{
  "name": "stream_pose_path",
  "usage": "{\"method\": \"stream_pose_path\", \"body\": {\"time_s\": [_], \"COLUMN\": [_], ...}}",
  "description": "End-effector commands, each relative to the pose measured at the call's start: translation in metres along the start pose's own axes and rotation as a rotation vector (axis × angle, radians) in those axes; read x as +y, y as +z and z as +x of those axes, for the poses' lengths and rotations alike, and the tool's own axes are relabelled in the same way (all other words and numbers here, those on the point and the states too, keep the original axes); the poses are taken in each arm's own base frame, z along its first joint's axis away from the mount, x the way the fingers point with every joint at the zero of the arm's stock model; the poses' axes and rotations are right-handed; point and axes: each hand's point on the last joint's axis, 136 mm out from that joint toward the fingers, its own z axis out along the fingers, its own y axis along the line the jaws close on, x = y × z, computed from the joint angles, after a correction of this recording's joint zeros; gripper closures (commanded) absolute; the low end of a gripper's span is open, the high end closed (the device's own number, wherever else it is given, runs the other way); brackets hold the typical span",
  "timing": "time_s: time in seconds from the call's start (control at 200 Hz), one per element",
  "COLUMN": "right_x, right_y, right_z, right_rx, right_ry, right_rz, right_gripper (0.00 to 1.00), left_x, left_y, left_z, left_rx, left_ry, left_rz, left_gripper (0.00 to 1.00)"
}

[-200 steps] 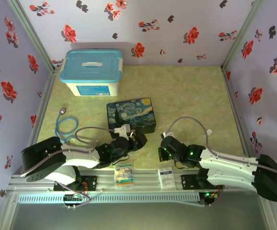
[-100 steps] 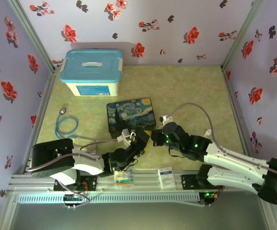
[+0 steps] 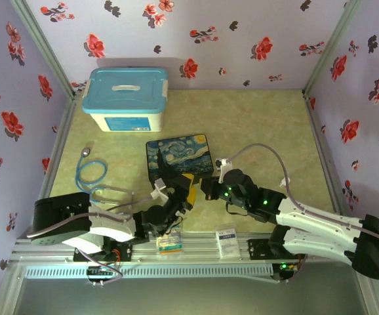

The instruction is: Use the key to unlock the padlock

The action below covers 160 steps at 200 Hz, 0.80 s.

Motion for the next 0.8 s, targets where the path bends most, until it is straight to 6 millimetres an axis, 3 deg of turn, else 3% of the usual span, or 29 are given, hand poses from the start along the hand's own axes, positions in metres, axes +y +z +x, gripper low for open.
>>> {"method": "stream_pose_path", "body": {"time_s": [0.0, 0.145, 0.33, 0.455, 0.675, 0.795], "right_x": [0.008, 0.013, 0.032, 0.029, 0.015, 0.01], "right_y": [-0.001, 0.004, 0.004, 0.005, -0.002, -0.006], "right_z": [-0.006, -0.002, 0.01, 0.027, 0.04, 0.041], "right_rx": [-0.034, -0.03, -0.011, 0.041, 0.046, 0.034], "right_ry": [0.018, 0.029, -0.018, -0.045, -0.029, -0.022], "right_rz": [-0.047, -0.078, -0.145, -0.131, -0.118, -0.108], "right_gripper": [1.0, 1.0, 1.0, 1.0, 1.0, 1.0], "left_x": [-0.001, 0.008, 0.011, 0.008, 0.003, 0.005], "left_y": [0.0, 0.002, 0.004, 0.003, -0.001, -0.001], "left_z": [0.004, 0.009, 0.008, 0.005, -0.001, 0.0], "left_rx": [-0.004, 0.001, -0.008, -0.01, -0.017, -0.016], "left_ry": [-0.041, -0.068, -0.091, -0.087, -0.07, -0.055], "left_rz": [0.008, -0.008, 0.005, 0.01, 0.021, 0.017], "left_gripper": [0.08, 0.03, 0.05, 0.08, 0.22, 0.35]}}
